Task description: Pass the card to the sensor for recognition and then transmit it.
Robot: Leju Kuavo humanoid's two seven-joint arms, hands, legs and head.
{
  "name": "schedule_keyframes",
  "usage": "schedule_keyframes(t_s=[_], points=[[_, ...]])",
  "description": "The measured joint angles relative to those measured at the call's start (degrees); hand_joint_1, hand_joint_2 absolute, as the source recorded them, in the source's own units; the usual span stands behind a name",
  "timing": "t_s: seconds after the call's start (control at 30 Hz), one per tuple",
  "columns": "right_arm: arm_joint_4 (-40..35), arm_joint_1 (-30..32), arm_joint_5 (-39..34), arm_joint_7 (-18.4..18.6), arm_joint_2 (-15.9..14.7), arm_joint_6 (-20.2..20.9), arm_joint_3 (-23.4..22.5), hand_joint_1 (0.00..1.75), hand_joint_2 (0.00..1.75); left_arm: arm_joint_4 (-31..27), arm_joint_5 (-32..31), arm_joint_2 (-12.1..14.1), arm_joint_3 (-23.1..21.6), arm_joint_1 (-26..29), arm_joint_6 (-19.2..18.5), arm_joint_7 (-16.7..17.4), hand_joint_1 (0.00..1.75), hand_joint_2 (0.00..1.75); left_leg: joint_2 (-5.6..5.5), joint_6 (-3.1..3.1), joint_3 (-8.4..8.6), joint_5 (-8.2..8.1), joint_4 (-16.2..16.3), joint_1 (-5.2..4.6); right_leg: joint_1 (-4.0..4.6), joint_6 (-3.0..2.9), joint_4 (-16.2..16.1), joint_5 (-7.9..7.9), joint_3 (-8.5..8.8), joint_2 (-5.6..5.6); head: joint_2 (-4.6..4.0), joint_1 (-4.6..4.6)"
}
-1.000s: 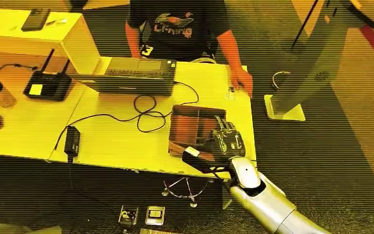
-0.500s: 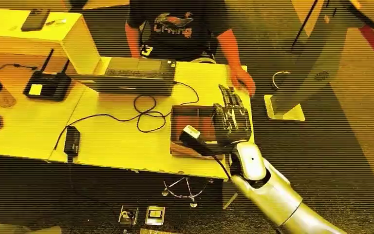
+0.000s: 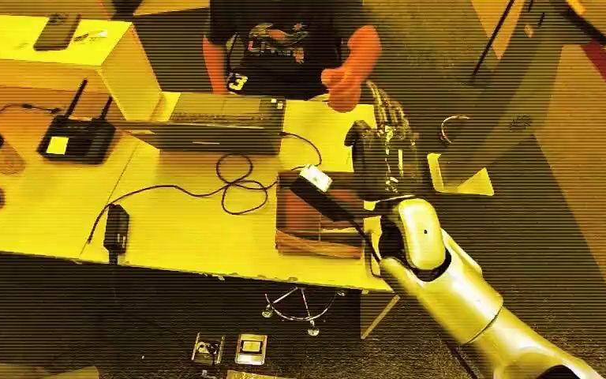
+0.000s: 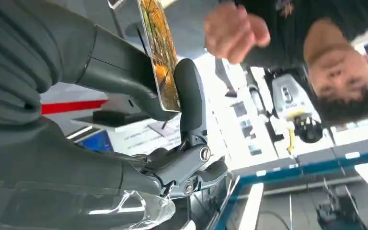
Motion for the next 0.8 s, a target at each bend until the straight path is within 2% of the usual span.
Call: schedule_keyframes(t_s=[0.2, 0.43, 0.8], points=[[6.7, -7.3, 1.1, 0.7, 1.6, -3.1, 0.0, 1.75, 1.75, -0.2, -0.5, -0.5, -0.1, -0.6, 0.3, 0.5, 0.0, 1.75, -0.01, 0.0, -0.02, 0.01, 0.0, 0.0, 0.0, 0.0, 0.0, 0.0, 0.0, -0.01, 0.0, 0.0], [16.6, -14.2, 2.2, 3.7, 3.0, -3.2, 0.0, 1.75, 1.75, -0.3, -0.8, -0.7, -0.1, -0.6, 0.3, 0.4, 0.0, 1.75, -0.05, 0.0, -0.04, 0.01, 0.0, 0.0, 0.0, 0.0, 0.0, 0.0, 0.0, -0.05, 0.0, 0.0], [32.1, -17.0, 1.7, 7.0, 3.4, -1.5, -0.1, 1.75, 1.75, -0.3, -0.2, -0.6, -0.1, 0.2, -0.4, -0.5, 0.0, 1.75, -0.07, 0.0, -0.03, 0.01, 0.0, -0.01, -0.01, 0.0, 0.0, 0.0, -0.01, -0.06, 0.0, 0.02]])
